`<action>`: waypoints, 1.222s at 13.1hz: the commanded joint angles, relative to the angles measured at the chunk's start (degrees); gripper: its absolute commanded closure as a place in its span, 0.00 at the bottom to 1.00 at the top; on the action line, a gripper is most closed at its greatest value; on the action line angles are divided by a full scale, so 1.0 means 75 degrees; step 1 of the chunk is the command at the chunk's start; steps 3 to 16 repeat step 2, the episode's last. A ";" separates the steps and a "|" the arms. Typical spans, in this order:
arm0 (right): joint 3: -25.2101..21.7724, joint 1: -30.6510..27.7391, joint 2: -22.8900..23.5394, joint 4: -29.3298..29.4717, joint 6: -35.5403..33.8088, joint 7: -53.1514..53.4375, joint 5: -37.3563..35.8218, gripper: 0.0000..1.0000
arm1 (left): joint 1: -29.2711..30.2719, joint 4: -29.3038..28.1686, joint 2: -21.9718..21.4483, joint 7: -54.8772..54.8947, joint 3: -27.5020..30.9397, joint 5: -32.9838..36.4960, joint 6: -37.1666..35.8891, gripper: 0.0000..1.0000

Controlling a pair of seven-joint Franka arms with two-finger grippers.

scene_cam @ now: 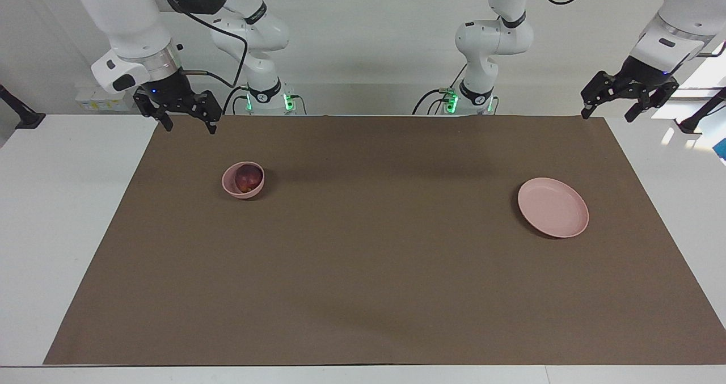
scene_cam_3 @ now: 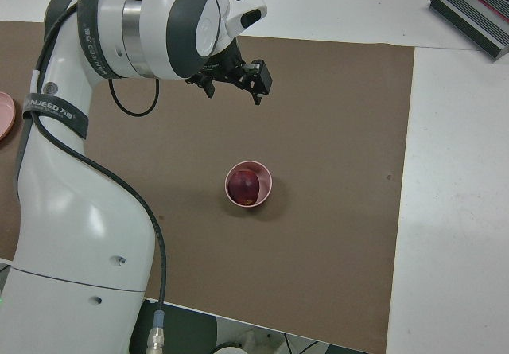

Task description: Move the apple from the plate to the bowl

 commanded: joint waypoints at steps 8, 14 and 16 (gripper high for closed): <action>0.0059 -0.0090 0.0190 0.0187 -0.0005 -0.0131 0.0248 0.00 | 0.0075 -0.0188 -0.0168 0.0077 -0.0066 0.0105 -0.0036 0.00; 0.0059 -0.0090 0.0190 0.0187 -0.0005 -0.0131 0.0248 0.00 | 0.0075 -0.0188 -0.0168 0.0077 -0.0066 0.0105 -0.0036 0.00; 0.0059 -0.0090 0.0190 0.0187 -0.0005 -0.0131 0.0248 0.00 | 0.0075 -0.0188 -0.0168 0.0077 -0.0066 0.0105 -0.0036 0.00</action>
